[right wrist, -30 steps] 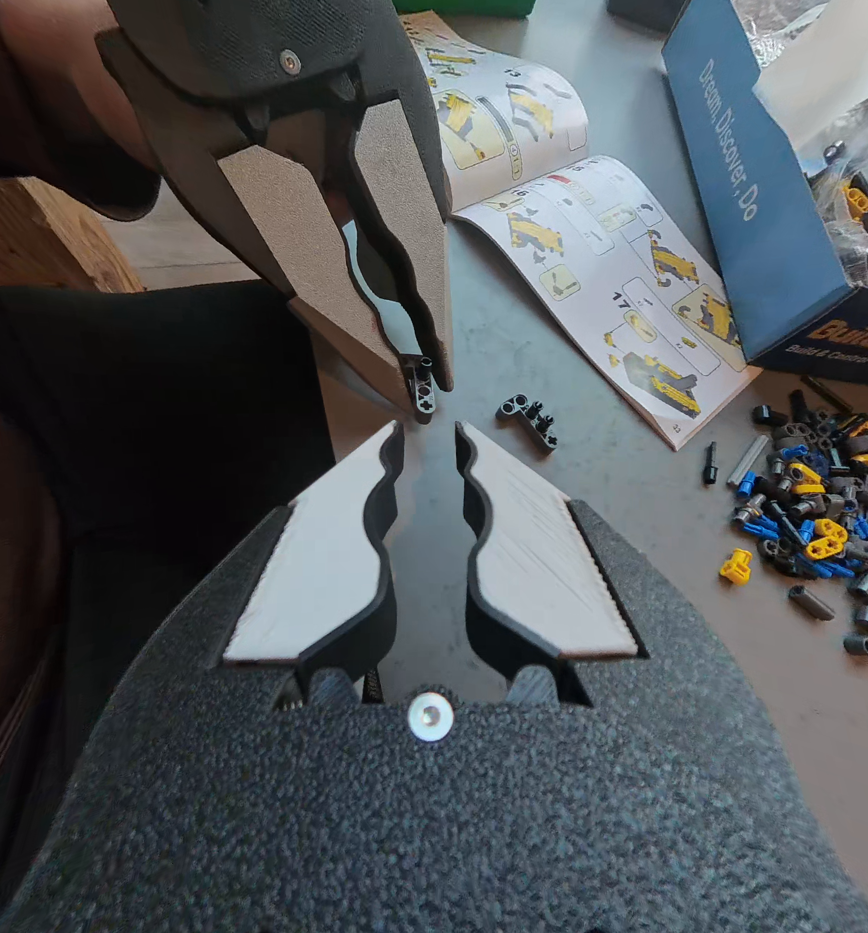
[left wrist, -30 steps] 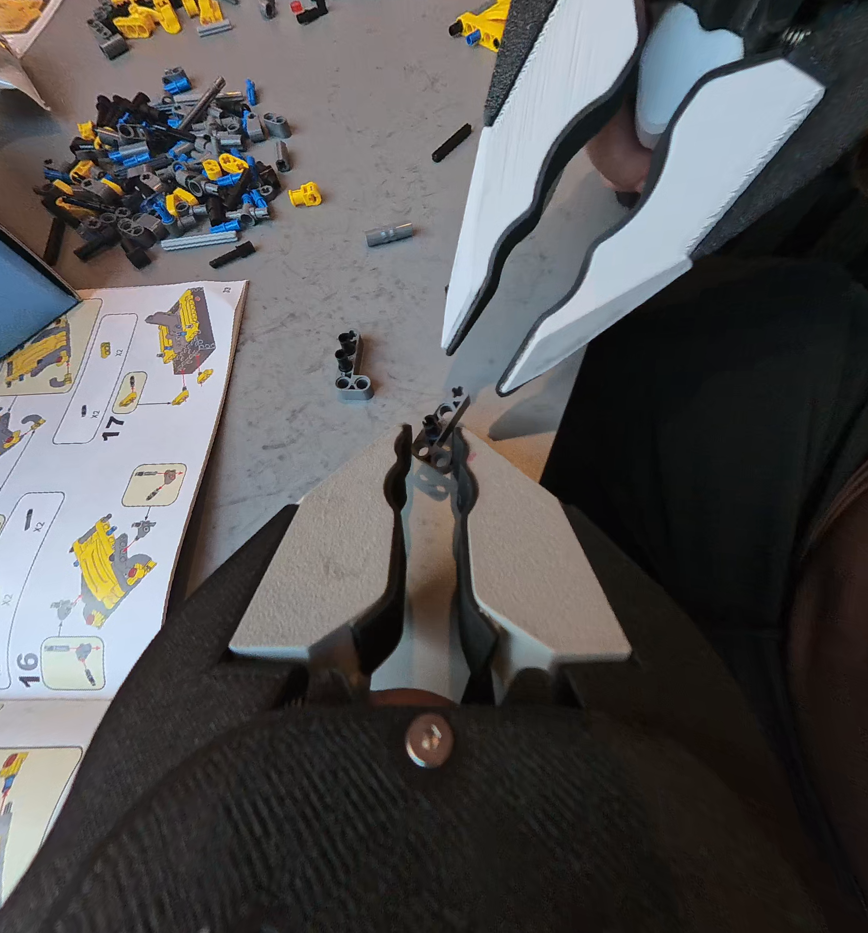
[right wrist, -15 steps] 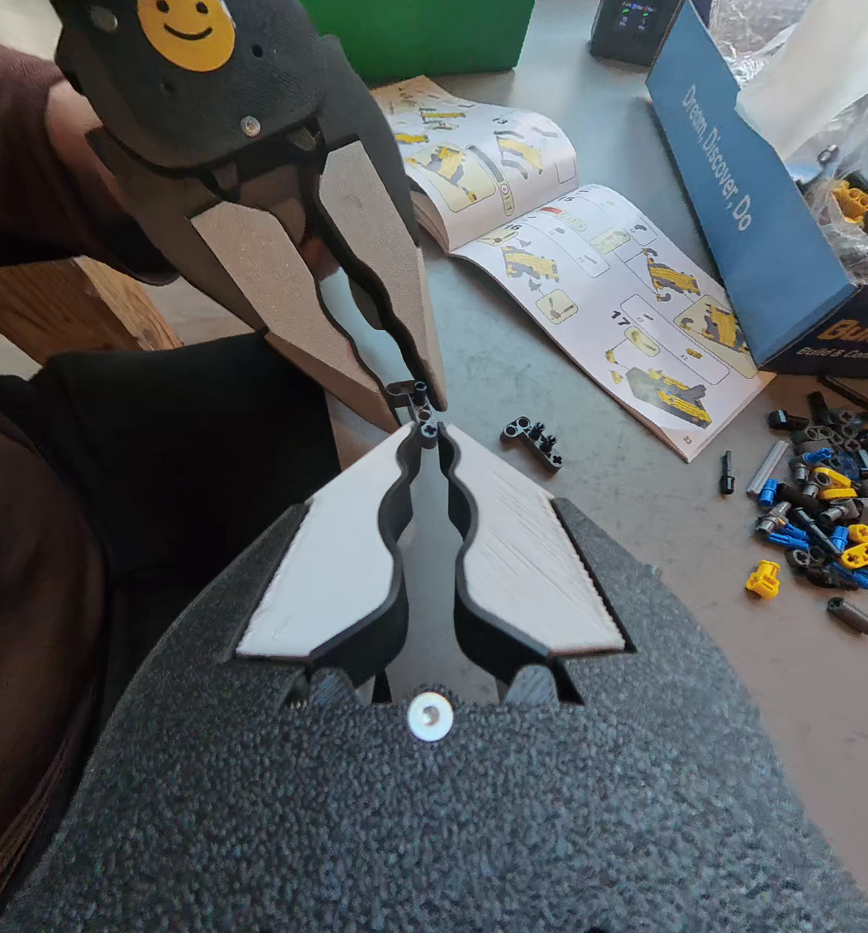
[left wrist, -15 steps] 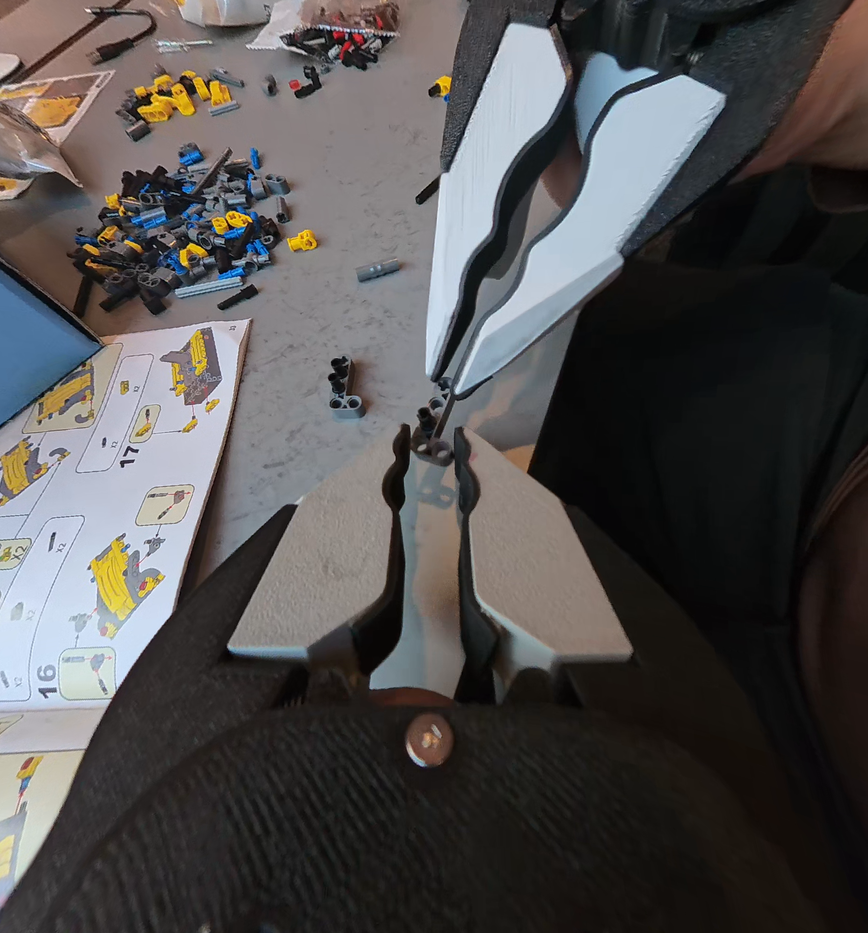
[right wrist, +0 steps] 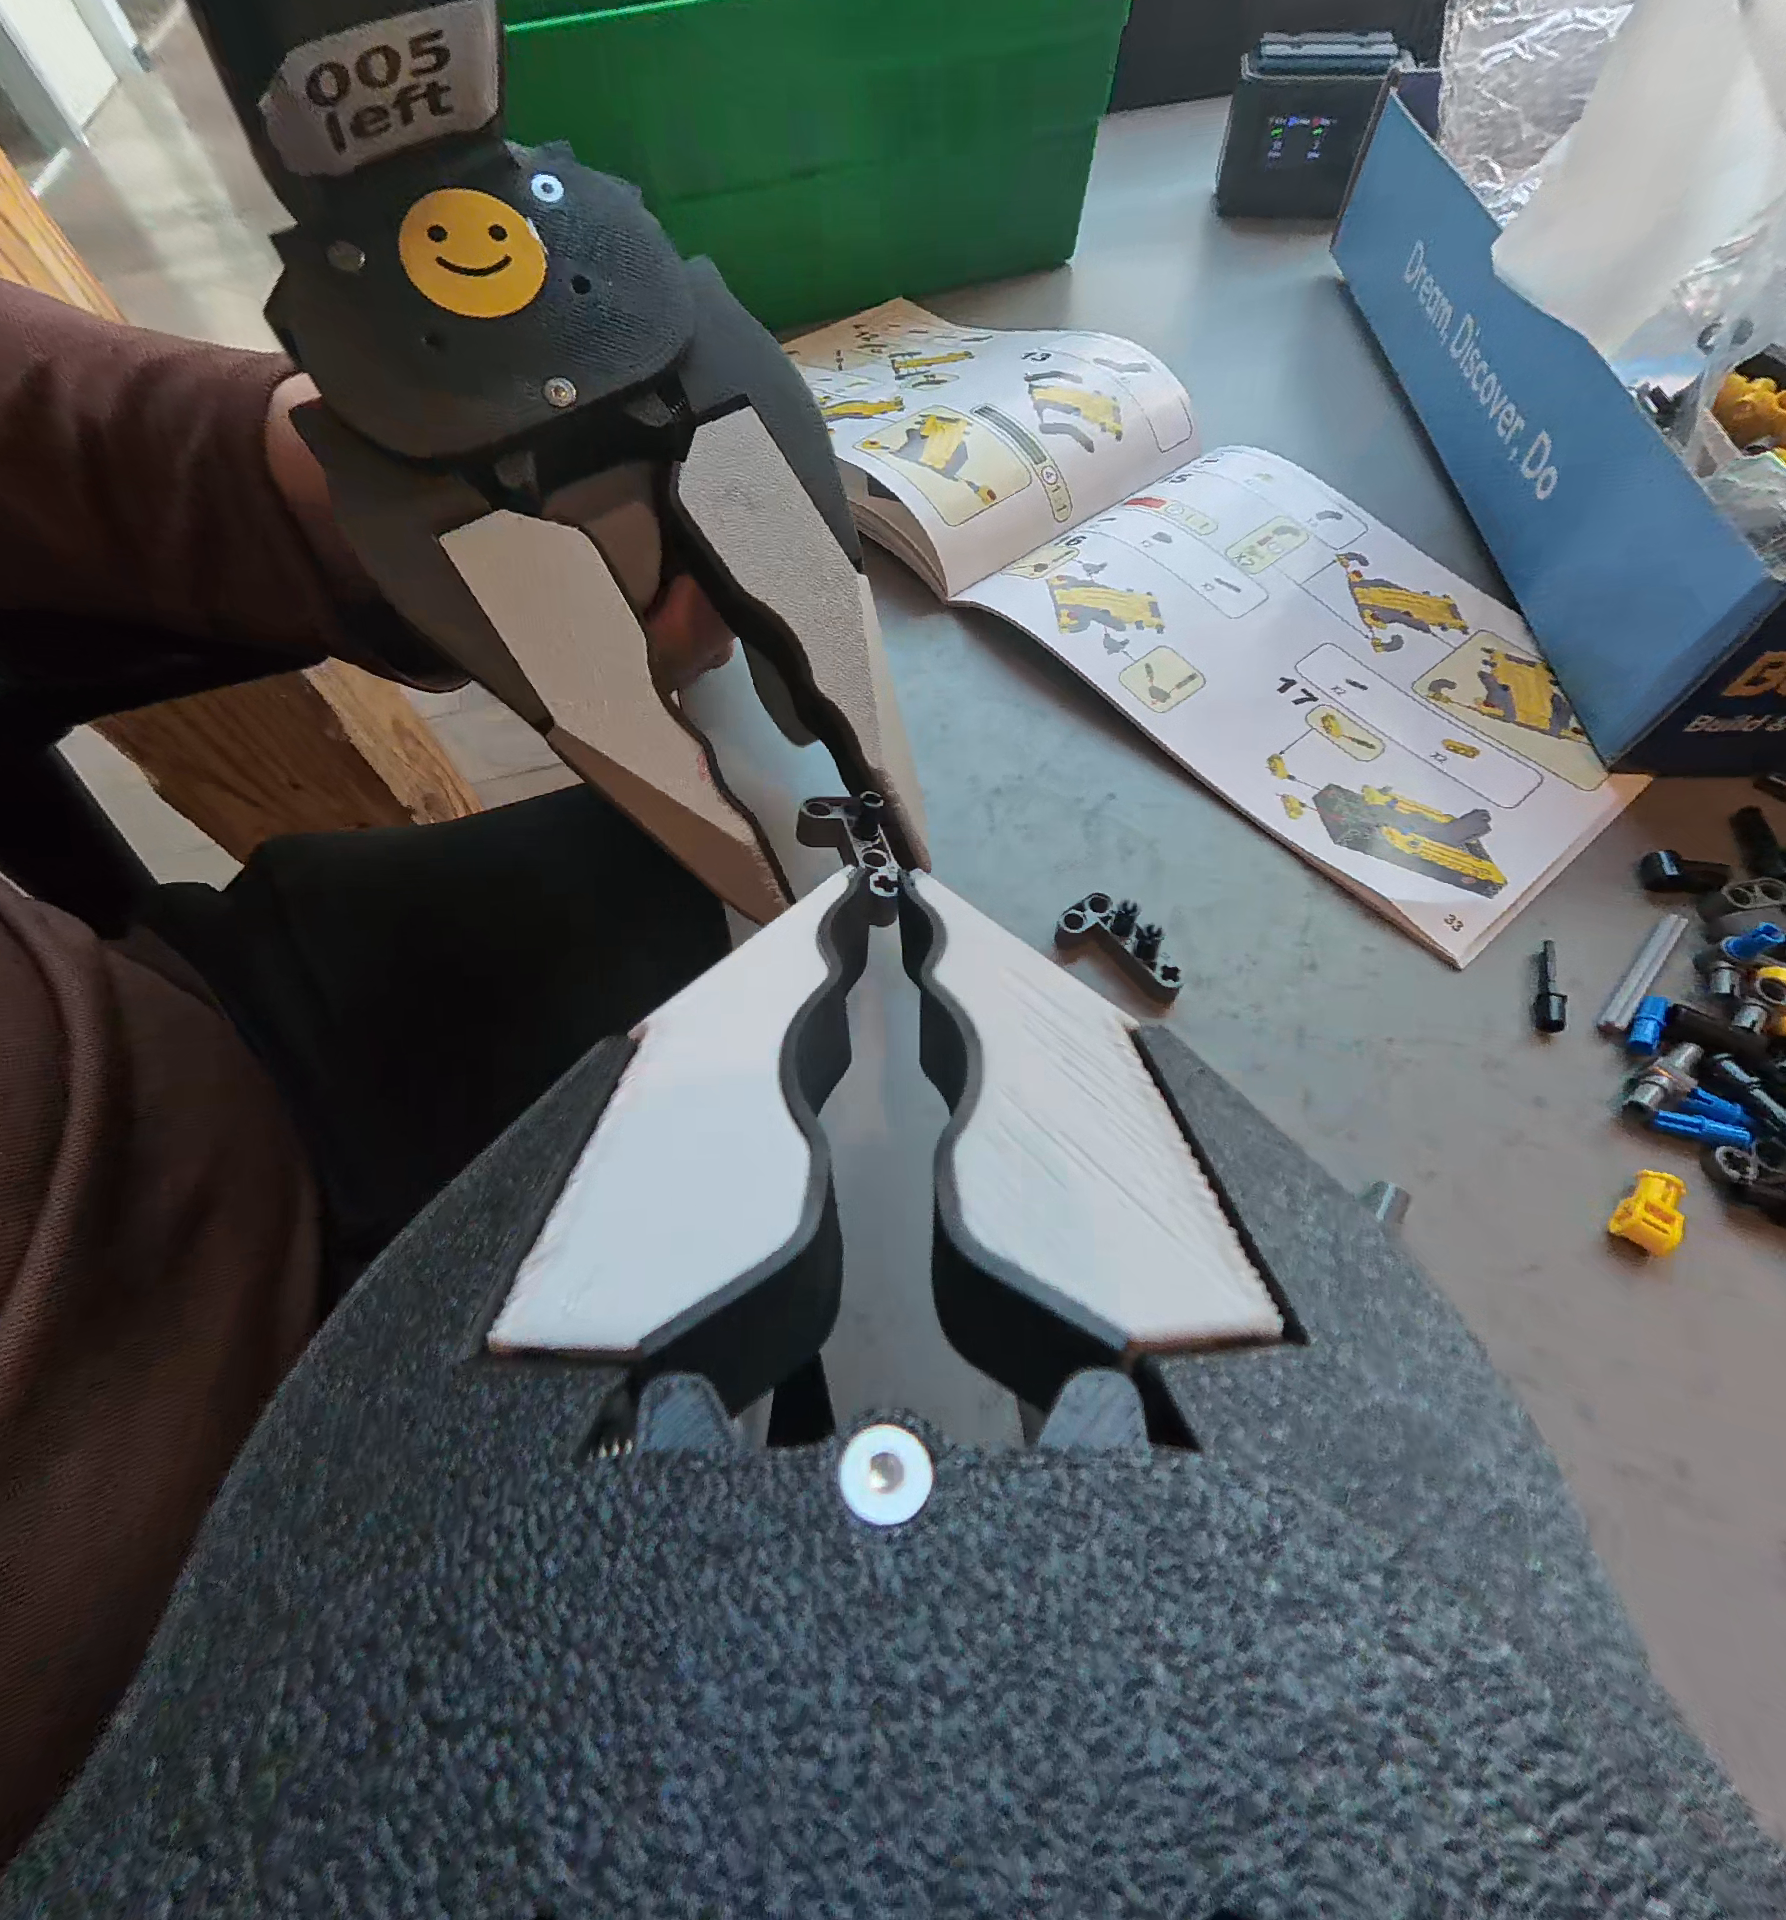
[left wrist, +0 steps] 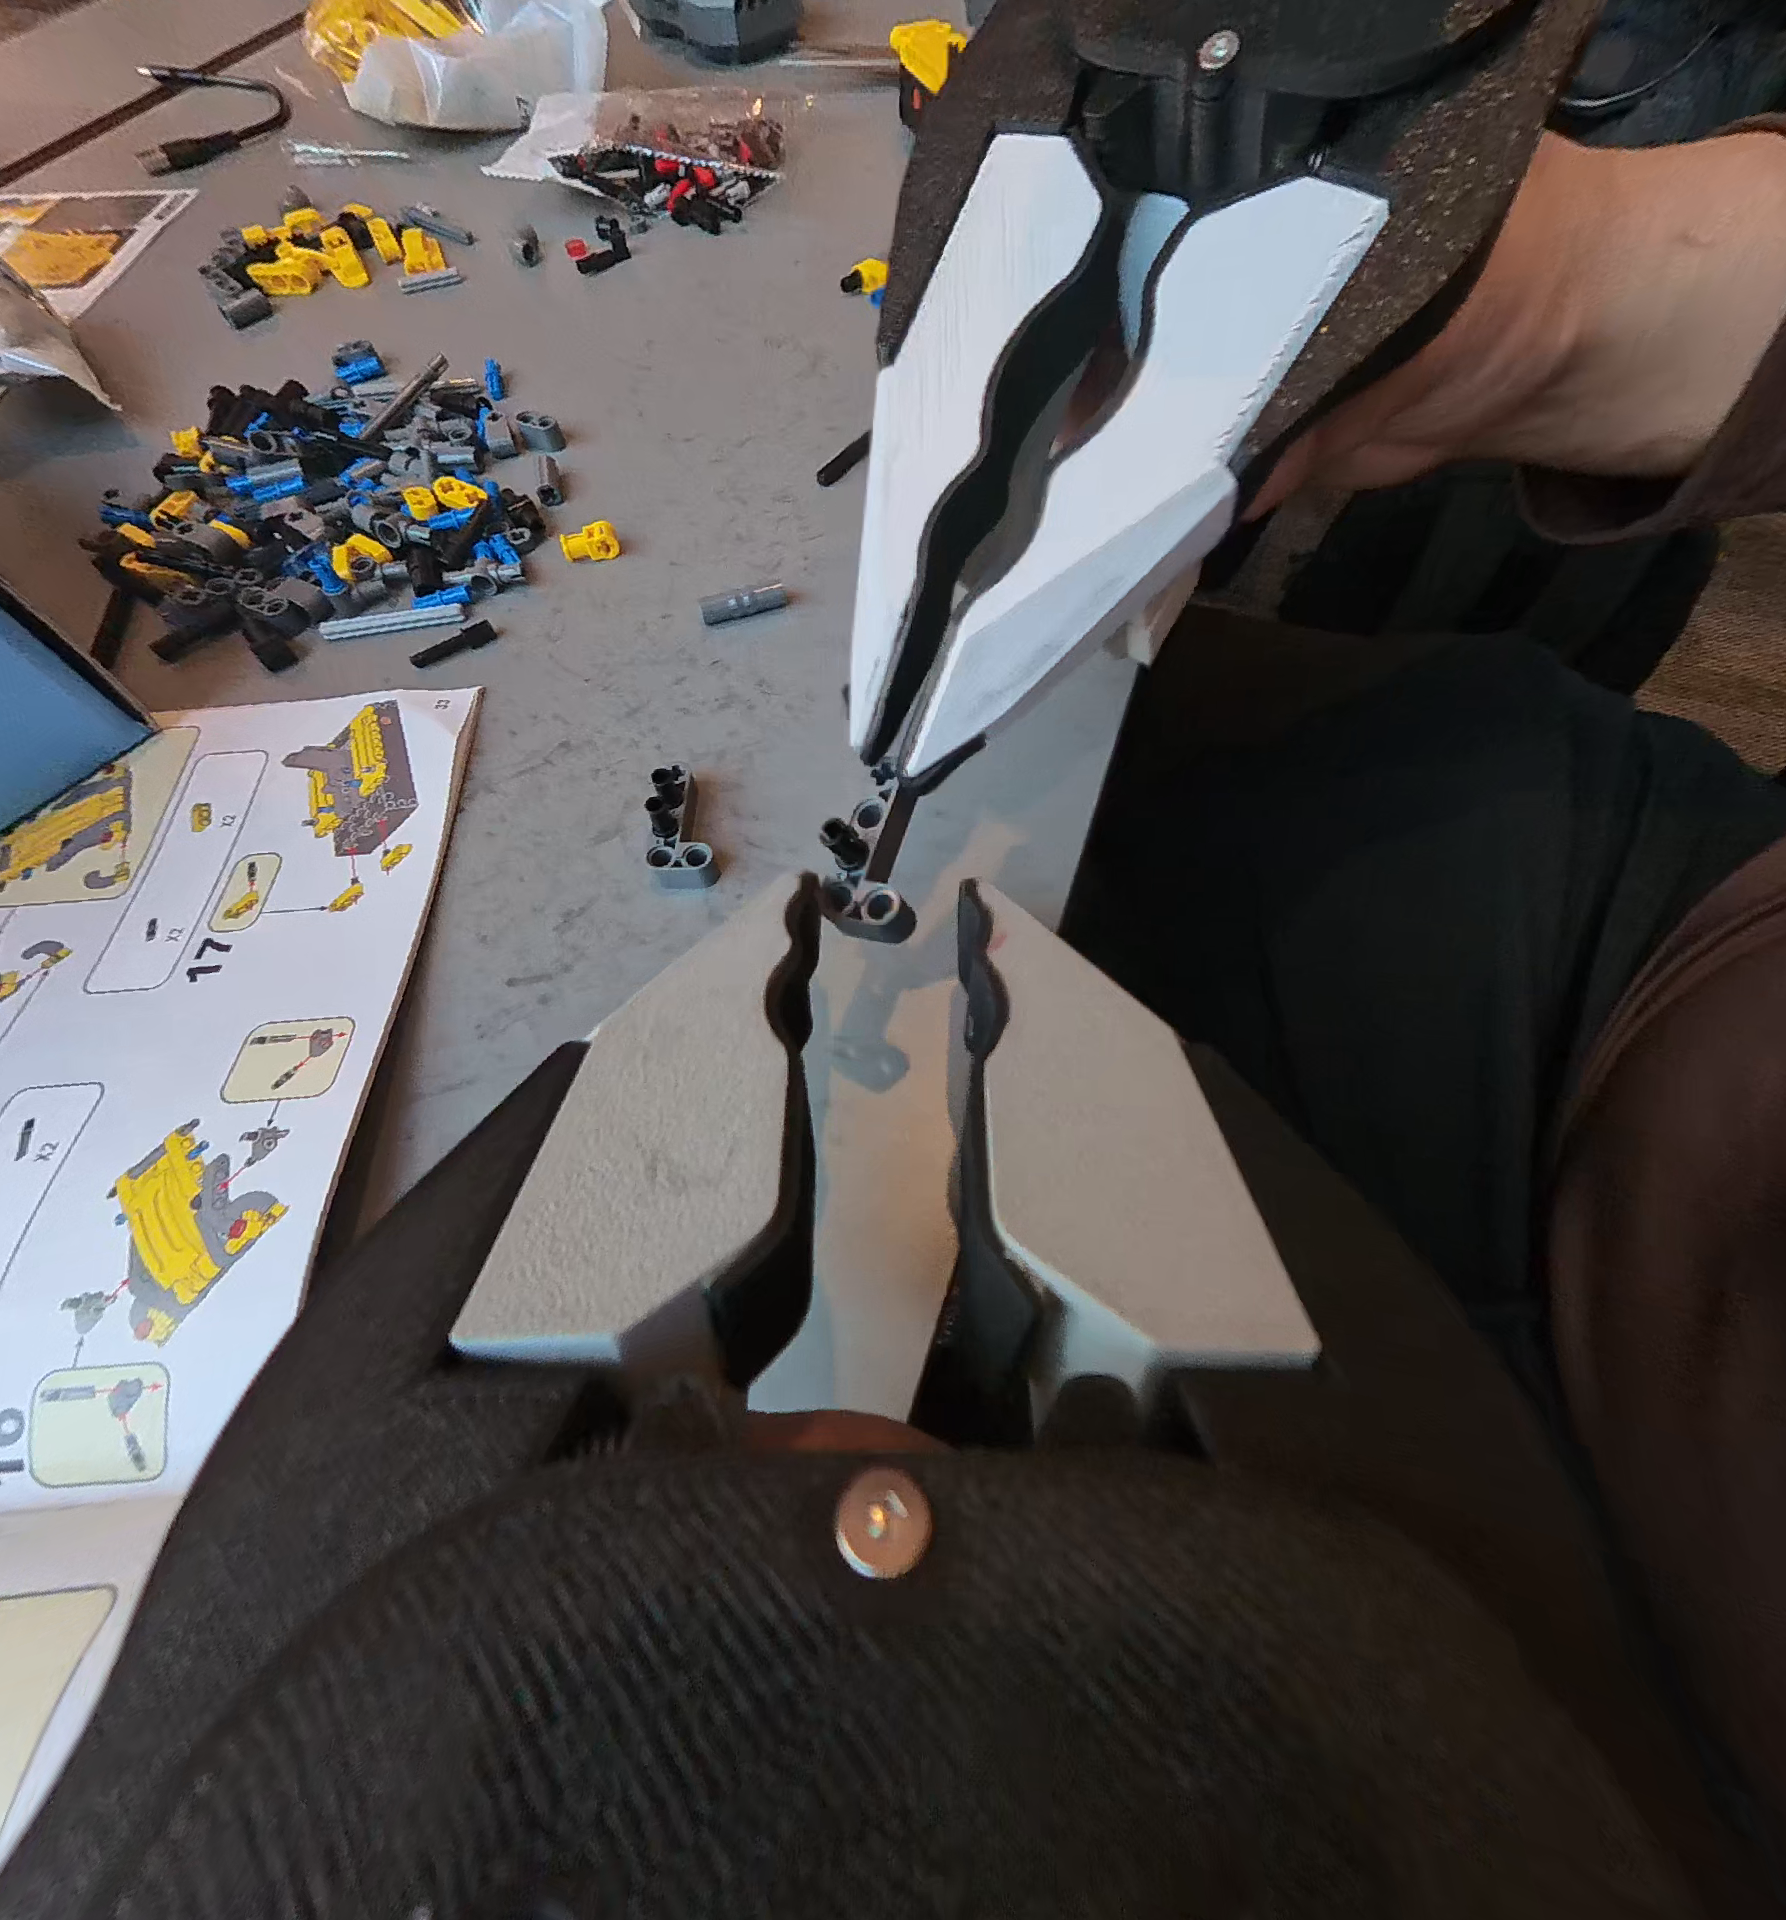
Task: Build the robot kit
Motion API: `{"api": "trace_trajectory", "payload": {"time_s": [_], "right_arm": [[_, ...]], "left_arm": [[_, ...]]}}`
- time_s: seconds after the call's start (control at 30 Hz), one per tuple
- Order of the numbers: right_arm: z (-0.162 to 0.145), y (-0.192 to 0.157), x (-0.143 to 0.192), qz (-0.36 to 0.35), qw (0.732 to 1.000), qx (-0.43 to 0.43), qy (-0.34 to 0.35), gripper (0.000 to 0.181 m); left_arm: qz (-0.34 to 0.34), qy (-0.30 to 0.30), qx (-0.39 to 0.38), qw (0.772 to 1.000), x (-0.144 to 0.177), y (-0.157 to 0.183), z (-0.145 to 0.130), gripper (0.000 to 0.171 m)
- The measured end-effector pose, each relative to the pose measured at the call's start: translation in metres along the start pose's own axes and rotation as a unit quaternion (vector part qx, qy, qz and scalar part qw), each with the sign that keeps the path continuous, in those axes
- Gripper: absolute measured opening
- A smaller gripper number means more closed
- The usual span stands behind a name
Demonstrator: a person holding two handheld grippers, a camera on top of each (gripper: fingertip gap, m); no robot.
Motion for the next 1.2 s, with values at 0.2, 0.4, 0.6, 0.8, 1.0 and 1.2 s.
{"api": "trace_trajectory", "payload": {"time_s": [0.2, 0.4, 0.6, 0.8, 1.0, 1.2], "right_arm": [[0.0, -0.002, 0.0, 0.003, 1.0, 0.007, 0.001, 0.004], [-0.001, 0.002, 0.002, -0.005, 1.0, 0.004, -0.004, 0.004], [-0.005, 0.001, 0.0, -0.005, 0.999, 0.02, -0.026, 0.003], [-0.002, 0.006, 0.003, -0.001, 1.0, -0.008, -0.01, 0.012], [-0.001, 0.003, 0.002, 0.006, 1.0, -0.003, -0.006, 0.017], [-0.002, -0.005, -0.007, 0.011, 1.0, 0.012, -0.021, 0.017]], "left_arm": [[-0.016, 0.032, 0.052, 0.998, 0.004, -0.004, 0.004, 0.014], [0.044, 0.014, 0.005, 0.999, -0.003, 0.001, 0.001, 0.014], [0.064, -0.003, -0.051, 0.997, -0.004, 0.005, -0.003, 0.014], [0.081, -0.03, -0.091, 0.992, -0.003, 0.003, -0.006, 0.013], [0.069, -0.041, -0.113, 0.99, -0.006, 0.007, -0.008, 0.013], [0.063, -0.032, -0.128, 0.989, -0.008, 0.011, -0.007, 0.013]]}}
Point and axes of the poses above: each gripper's, where its closed fingertips meet, x back along the fingers, z out of its top, y = z × x across the jaws, the point moved 8 cm from there along x, back along the fingers, and after that the axes turned 13 degrees about y, right-handed, at the moved point
